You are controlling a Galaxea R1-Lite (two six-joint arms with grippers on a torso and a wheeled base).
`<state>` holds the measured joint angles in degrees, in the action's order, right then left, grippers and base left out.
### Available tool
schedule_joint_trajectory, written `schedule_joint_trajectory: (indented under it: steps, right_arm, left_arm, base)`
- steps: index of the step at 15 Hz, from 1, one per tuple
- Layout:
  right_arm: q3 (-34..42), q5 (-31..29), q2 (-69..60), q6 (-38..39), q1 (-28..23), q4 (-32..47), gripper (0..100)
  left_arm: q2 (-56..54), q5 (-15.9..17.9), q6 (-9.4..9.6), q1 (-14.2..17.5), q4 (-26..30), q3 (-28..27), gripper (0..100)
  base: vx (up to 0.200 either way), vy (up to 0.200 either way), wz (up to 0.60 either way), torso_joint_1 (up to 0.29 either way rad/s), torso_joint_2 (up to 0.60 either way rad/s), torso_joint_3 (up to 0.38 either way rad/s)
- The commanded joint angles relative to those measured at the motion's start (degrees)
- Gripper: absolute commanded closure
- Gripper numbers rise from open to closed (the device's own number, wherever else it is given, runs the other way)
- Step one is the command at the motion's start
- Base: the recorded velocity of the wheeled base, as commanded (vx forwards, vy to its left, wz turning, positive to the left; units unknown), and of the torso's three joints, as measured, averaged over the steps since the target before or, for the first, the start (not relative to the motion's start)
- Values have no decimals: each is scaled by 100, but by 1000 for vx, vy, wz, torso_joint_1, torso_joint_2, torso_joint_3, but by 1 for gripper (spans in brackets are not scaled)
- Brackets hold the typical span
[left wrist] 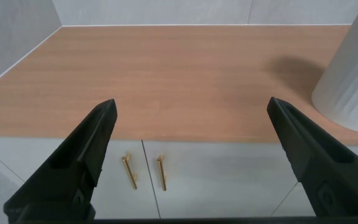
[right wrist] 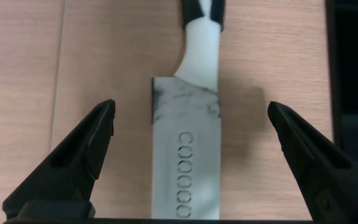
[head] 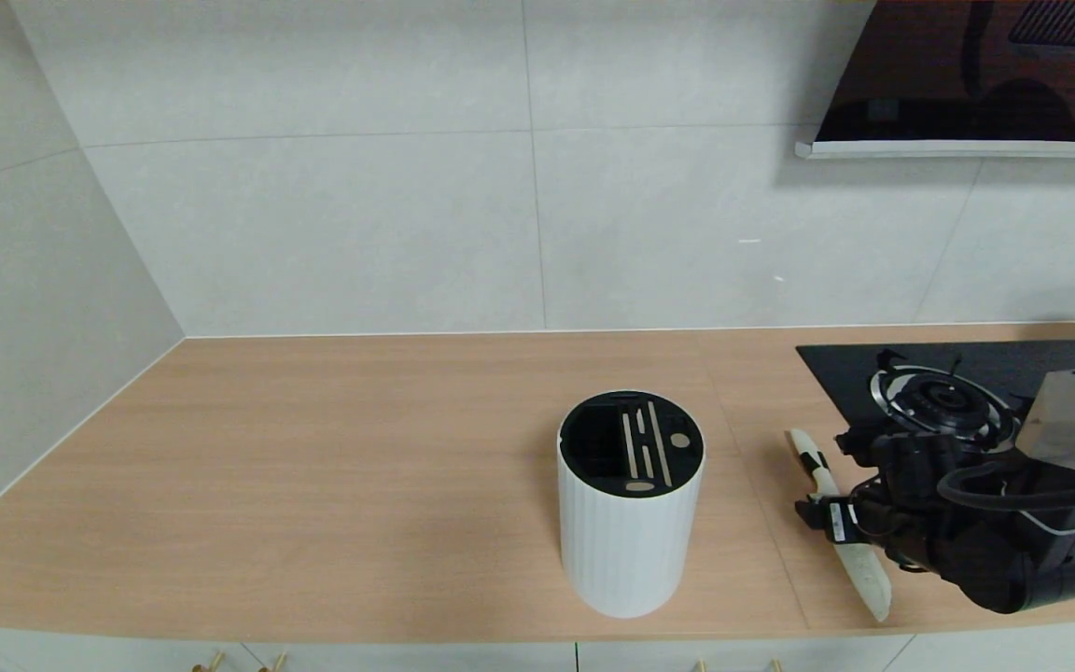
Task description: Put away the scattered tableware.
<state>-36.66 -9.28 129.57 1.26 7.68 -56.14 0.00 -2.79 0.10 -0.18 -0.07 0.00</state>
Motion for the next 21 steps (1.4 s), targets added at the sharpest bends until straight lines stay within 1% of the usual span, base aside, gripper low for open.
schedule_joint_trajectory:
  steps: [1,4,5,15,19,21]
  right_arm:
    - [-52,-13,77,6,-12,-2,0]
    - [-61,-4,86,6,-12,-2,0]
    - [-61,-4,94,15,-12,-2,100]
    - [-43,22,138,6,-3,-46,100]
    - [53,40,-538,15,-3,-46,100]
    - [256,66,-952,-20,5,-46,100]
  left_arm:
    - [0,-2,-1,1,-1,0,0]
    - [0,-2,-1,1,-1,0,0]
    - [0,-2,-1,1,-1,0,0]
    - [0,-2,-10,1,-1,0,0]
    - [0,-2,-36,1,-1,0,0]
    - [0,-11,-54,1,-10,0,0]
  base:
    - [0,0,0,0,0,0]
    - [0,0,0,0,0,0]
    - [0,0,0,0,0,0]
    - [0,0,0,0,0,0]
    - [0,0,0,0,0,0]
    - [0,0,0,0,0,0]
